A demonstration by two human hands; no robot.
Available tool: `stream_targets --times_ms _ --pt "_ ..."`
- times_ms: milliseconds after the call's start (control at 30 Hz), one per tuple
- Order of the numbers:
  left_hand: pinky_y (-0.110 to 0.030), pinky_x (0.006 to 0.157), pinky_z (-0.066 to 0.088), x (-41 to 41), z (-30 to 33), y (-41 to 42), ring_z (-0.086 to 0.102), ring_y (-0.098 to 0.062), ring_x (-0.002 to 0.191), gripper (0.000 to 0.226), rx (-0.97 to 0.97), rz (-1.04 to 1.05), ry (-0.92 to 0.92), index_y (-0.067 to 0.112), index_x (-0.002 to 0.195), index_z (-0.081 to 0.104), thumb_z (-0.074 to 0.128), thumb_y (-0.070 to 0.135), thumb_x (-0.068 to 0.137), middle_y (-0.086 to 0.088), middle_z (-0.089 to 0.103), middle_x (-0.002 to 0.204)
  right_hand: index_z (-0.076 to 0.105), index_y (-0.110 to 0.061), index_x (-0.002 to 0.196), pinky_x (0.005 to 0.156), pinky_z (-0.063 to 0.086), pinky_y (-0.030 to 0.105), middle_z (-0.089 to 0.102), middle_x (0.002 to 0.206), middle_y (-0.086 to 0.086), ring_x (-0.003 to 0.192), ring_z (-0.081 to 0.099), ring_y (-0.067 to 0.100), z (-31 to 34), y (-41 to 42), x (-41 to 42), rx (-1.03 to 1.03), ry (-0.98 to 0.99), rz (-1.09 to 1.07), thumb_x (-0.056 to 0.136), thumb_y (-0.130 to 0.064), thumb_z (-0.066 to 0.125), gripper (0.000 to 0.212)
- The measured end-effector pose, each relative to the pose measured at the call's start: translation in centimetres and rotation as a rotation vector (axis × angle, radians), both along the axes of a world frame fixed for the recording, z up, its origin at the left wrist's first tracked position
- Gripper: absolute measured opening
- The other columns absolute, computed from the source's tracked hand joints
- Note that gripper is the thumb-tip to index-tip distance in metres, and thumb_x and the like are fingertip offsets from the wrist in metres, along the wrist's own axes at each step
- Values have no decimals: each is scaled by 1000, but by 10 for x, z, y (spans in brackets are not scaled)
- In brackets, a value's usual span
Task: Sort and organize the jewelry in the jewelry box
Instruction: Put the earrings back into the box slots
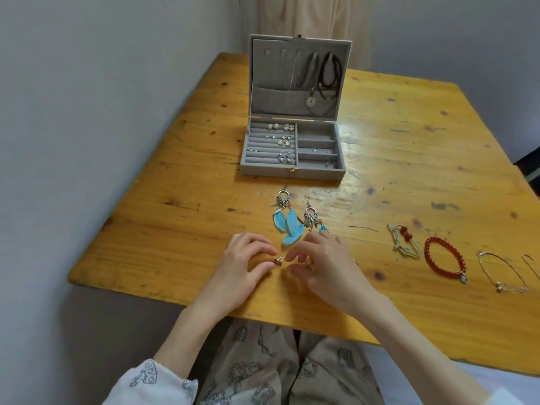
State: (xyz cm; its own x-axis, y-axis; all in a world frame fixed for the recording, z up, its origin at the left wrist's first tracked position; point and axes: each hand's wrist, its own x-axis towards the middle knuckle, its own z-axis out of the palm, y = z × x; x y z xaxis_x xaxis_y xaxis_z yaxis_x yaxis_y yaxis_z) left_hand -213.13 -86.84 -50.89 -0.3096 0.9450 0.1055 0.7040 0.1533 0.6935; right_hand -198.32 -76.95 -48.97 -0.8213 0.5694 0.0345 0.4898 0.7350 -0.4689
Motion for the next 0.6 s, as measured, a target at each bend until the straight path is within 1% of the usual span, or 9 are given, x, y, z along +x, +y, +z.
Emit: stream_targets --times_ms 167,267,333,400,533,600 --pt "-1 89 29 4 -5 1 43 1 101 12 57 44 54 21 89 70 71 17 77 11 56 100 62 -30 100 82 22 25 50 92 -12 92 38 9 -3 -2 -10 41 22 -18 88 -37 56 16" --pt "-2 89 30 6 -7 1 44 -1 100 10 76 58 65 19 85 71 72 17 76 8 57 98 64 -27 98 82 23 26 54 95 -10 97 43 13 -5 -2 -12 64 16 -13 89 -34 57 14" --pt "-3 88 32 7 -8 2 46 -3 100 7 81 71 70 19 83 71 72 17 76 7 58 98 66 -26 96 81 24 27 58 96 -8 96 44 15 -6 -3 -13 83 26 -13 89 -32 57 13" --pt "-7 88 34 8 -9 1 46 -4 100 6 91 78 77 18 83 70 71 16 77 6 58 97 68 -25 94 81 26 28 59 95 -7 95 46 16 -7 -3 -13 105 35 -9 88 -31 59 12" --pt "-19 90 38 7 -10 2 45 -5 101 5 79 62 98 17 84 69 69 16 79 8 56 98 67 -22 86 78 28 29 60 86 -5 88 50 19 -11 -4 -15 169 44 27 85 -28 61 8" --pt "-21 91 38 5 -8 2 44 -5 101 4 59 44 94 17 85 68 68 17 81 9 54 98 66 -23 88 78 27 28 57 87 -8 88 47 16 -10 -3 -16 158 31 35 87 -29 58 10"
